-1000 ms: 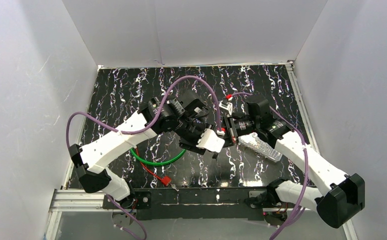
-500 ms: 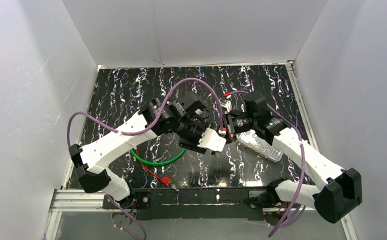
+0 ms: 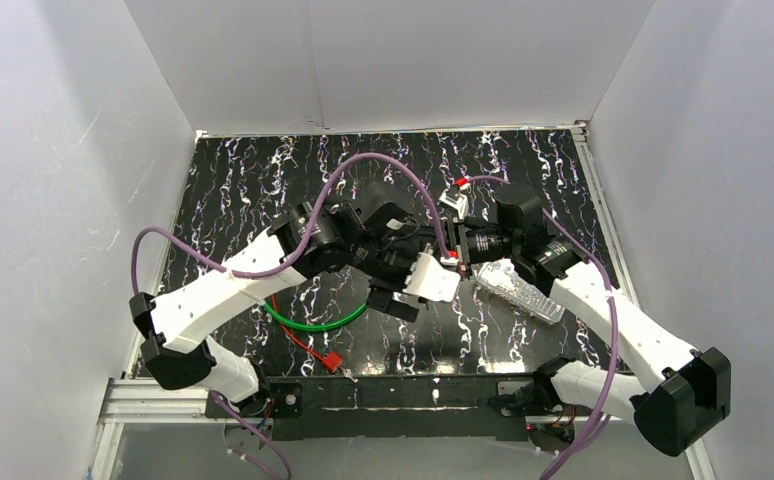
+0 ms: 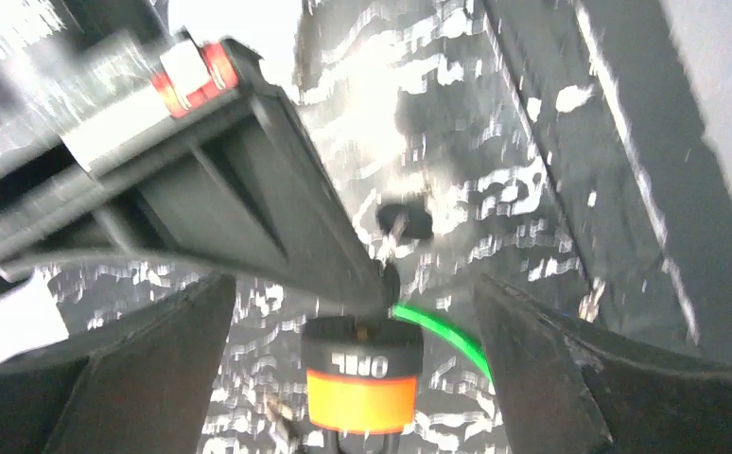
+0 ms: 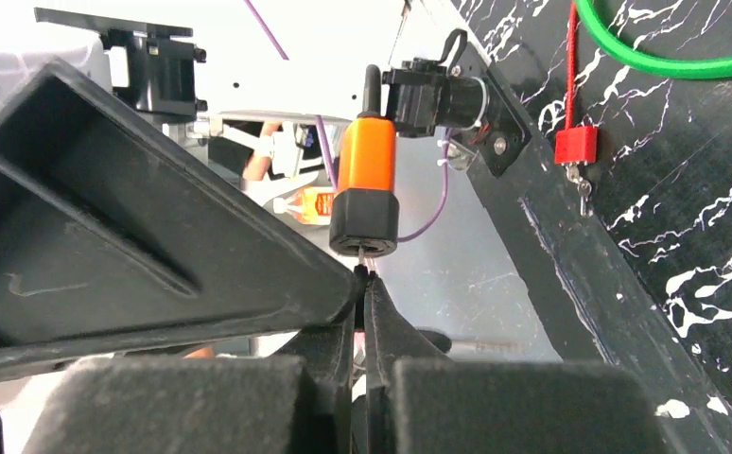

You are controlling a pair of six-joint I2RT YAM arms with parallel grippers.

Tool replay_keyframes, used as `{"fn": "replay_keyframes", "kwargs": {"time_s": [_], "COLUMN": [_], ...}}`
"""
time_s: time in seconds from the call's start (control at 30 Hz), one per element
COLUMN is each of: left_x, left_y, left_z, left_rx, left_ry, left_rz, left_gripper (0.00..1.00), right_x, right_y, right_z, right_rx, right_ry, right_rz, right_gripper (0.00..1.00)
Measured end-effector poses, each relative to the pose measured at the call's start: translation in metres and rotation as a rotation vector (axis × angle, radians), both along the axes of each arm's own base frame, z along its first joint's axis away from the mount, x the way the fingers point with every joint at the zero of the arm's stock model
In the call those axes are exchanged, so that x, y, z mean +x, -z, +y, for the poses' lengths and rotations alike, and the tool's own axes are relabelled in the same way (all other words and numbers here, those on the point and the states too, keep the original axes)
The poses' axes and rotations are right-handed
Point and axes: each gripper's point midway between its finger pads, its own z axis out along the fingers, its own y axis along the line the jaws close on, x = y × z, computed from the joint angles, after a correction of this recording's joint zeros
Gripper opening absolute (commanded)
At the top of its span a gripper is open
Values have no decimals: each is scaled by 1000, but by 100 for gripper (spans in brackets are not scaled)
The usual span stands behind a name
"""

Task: Unlock with the key
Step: Unlock the lock.

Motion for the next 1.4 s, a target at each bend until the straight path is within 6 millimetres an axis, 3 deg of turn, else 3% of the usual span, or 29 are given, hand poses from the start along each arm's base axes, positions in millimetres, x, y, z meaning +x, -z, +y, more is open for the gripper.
{"fn": "replay_keyframes", "kwargs": {"time_s": [0.07, 0.17, 0.3, 0.4, 0.47, 0.67, 0.73, 0.9, 1.0, 1.23, 1.4], "left_x": [-6, -7, -10, -13, -9, 36, 34, 13, 5, -4, 1], "left_y": [-12, -26, -71, -95, -101, -94, -83, -59, -58, -56, -46], "left_z": [-17, -23, -35, -30, -17, 31, 38, 38, 35, 22, 6], "left_rx": [-72, -122, -243, -310, -330, -327, -298, -237, -236, -244, -214], "left_ry": [11, -10, -15, -31, -70, -278, -292, -253, -223, -157, -121], "left_rz": [8, 26, 23, 59, 115, 254, 309, 443, 500, 609, 715], "left_gripper": [98, 98, 98, 98, 98, 97, 96, 94, 94, 98, 98], "right_x": [1, -1, -2, -6, -9, -24, -28, -32, -32, -31, -28], "right_y": [-2, -8, -13, -12, -11, -9, -13, -31, -37, -44, -46], "right_z": [0, -2, -6, -10, -14, -28, -32, -36, -37, -36, -34], "right_rx": [1, 12, 20, 12, 4, -23, -24, -8, -2, -7, -7], "right_ry": [16, 33, 53, 57, 60, 52, 50, 39, 35, 20, 13], "right_rz": [-18, -52, -107, -140, -162, -254, -289, -360, -384, -399, -409], "right_gripper": [1, 1, 1, 1, 1, 1, 1, 1, 1, 1, 1]}}
